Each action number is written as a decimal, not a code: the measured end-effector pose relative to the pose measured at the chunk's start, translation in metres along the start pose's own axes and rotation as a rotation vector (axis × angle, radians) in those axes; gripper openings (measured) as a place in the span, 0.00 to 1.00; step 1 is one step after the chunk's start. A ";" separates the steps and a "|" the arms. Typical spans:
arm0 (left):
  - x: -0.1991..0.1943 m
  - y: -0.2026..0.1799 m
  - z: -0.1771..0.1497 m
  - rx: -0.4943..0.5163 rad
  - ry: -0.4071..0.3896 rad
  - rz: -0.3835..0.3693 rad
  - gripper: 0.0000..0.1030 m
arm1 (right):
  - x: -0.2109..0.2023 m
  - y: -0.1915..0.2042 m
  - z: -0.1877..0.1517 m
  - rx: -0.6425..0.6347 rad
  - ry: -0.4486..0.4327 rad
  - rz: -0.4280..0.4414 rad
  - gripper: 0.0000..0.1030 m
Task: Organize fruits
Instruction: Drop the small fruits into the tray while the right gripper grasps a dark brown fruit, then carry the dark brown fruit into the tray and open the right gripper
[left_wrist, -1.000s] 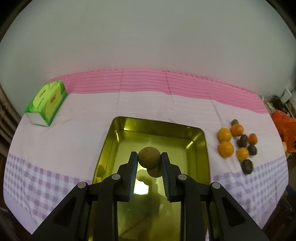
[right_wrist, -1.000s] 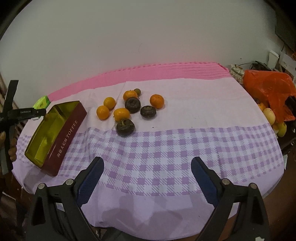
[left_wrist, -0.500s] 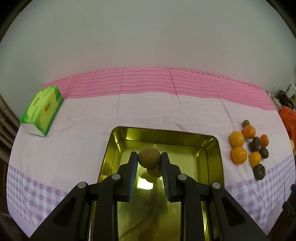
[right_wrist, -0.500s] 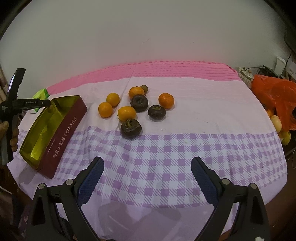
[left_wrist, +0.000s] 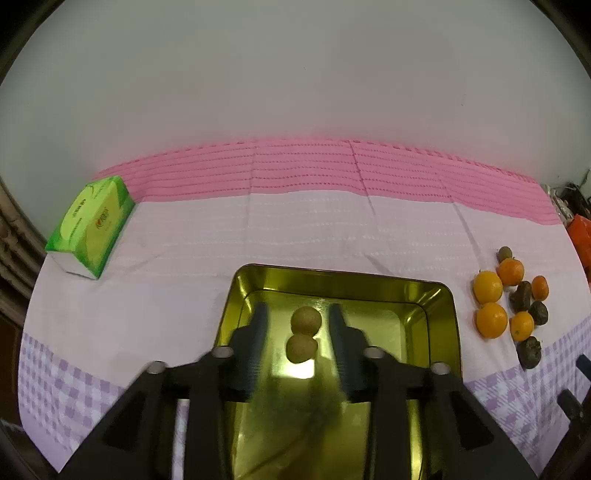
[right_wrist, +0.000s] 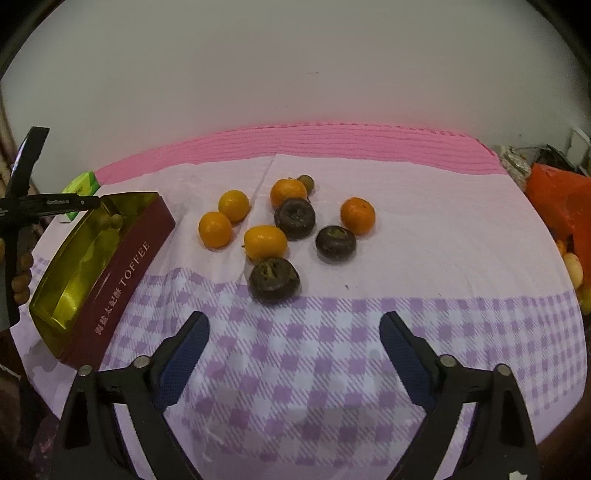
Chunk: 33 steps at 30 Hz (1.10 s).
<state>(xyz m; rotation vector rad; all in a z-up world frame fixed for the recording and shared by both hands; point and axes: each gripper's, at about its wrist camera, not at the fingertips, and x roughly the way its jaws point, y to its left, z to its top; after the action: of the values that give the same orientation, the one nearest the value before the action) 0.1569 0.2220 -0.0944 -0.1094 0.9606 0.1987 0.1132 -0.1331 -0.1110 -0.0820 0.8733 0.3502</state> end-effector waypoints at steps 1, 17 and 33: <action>-0.002 0.001 0.000 -0.005 -0.002 0.003 0.46 | 0.005 0.000 0.003 -0.016 0.003 -0.003 0.84; -0.097 0.027 -0.064 -0.215 -0.052 -0.089 0.66 | 0.058 0.012 0.030 -0.122 0.061 0.037 0.64; -0.140 0.039 -0.121 -0.253 -0.093 0.045 0.77 | 0.026 0.033 0.025 -0.135 0.034 0.108 0.38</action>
<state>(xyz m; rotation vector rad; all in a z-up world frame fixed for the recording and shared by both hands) -0.0264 0.2218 -0.0480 -0.3080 0.8431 0.3639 0.1365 -0.0897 -0.1126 -0.1662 0.8890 0.5105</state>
